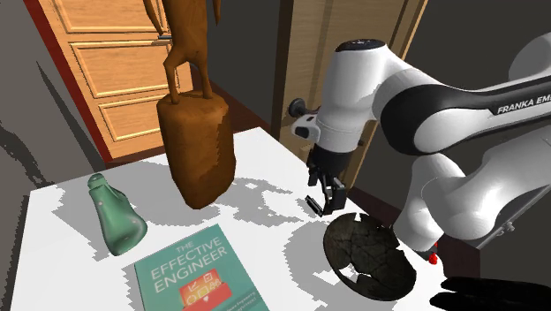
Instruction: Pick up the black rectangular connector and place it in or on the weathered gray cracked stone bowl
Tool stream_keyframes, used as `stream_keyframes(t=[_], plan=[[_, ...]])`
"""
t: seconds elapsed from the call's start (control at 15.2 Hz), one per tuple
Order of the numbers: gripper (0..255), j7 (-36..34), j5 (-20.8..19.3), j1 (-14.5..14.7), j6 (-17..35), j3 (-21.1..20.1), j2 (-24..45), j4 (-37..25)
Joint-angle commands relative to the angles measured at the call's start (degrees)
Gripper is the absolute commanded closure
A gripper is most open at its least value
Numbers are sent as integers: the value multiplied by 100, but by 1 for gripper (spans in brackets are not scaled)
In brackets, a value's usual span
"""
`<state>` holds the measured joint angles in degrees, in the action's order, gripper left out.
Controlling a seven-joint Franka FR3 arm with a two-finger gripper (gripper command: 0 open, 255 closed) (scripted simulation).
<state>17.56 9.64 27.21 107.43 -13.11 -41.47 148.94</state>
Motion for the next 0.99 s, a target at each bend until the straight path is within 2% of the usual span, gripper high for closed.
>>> stream_keyframes(t=[0.0,0.26,0.73,0.79,0.92], plan=[[0,12,28,26,165,-33,24,137],[0,18,67,40,466,-77,88,374],[0,18,67,40,464,-77,88,372],[255,18,67,40,464,-77,88,372],[255,18,67,40,465,-77,88,373]])
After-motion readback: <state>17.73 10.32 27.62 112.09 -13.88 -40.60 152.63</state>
